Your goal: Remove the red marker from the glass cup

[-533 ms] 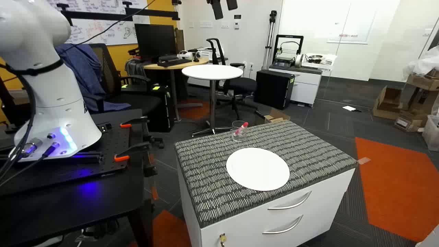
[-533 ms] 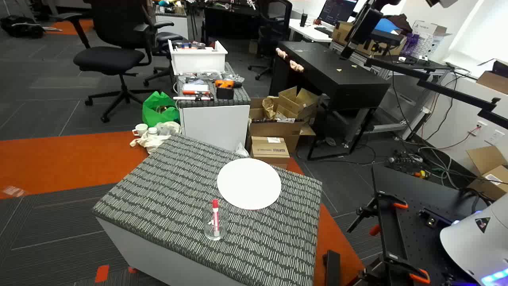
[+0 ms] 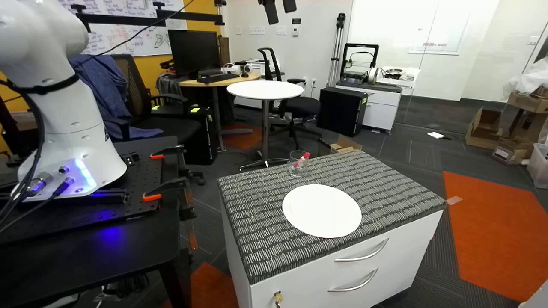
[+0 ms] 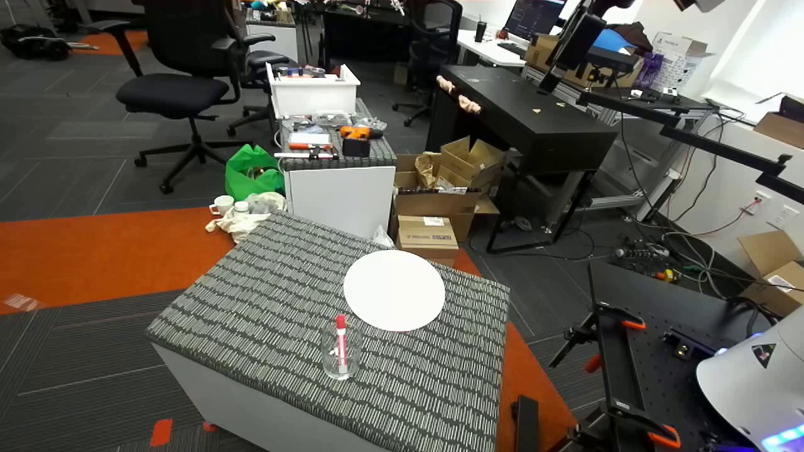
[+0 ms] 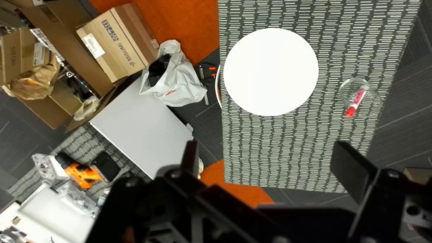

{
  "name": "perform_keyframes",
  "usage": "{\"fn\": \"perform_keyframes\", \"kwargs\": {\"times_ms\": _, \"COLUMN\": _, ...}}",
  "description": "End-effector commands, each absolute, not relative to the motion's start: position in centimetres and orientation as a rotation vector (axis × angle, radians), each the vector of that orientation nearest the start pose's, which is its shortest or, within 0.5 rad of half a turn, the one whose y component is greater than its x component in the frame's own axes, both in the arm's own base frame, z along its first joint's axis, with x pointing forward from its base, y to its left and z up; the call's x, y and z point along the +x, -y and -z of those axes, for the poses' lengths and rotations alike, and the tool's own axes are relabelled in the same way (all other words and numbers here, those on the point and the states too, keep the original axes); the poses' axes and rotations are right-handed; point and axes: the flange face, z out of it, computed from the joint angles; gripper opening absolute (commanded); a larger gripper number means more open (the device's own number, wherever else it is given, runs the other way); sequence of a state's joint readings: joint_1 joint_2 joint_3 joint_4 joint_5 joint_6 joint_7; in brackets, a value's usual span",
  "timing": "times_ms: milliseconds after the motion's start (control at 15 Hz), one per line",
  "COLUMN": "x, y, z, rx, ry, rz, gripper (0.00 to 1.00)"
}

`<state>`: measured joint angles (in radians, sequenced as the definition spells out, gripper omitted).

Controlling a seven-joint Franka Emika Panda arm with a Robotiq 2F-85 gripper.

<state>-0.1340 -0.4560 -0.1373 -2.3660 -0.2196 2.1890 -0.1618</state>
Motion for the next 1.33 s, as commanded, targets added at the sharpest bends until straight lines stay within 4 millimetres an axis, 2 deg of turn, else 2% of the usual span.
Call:
{"fn": "perform_keyframes", "kwargs": {"times_ms": 0, "x": 43.2, "y": 12.7, "z": -52.2, "rx": -3.303, "ry": 0.039, "rz": 0.458, "gripper": 1.0}}
{"fn": "perform_keyframes", "kwargs": {"times_ms": 200, "x": 45.3, "y": 11.5, "z": -51.7, "rx": -3.289, "ry": 0.156, "rz": 0.578, "gripper": 1.0}}
{"fn": "perform_keyframes", "kwargs": {"times_ms": 600, "x": 50.1, "y": 6.6, "z": -48.8, "rx": -3.208, "ry": 0.594, "rz": 0.743, "gripper": 1.0}}
{"fn": "perform_keyframes", "kwargs": {"times_ms": 1000, "x": 53.4, "y": 0.7, "z": -44.5, "rx": -3.01, "ry": 0.922, "rz": 0.683, "gripper": 1.0}}
{"fn": "perform_keyframes", "kwargs": {"times_ms": 1267, "x": 54.7, "y": -1.5, "z": -41.7, "rx": -2.835, "ry": 1.125, "rz": 0.618, "gripper": 1.0}}
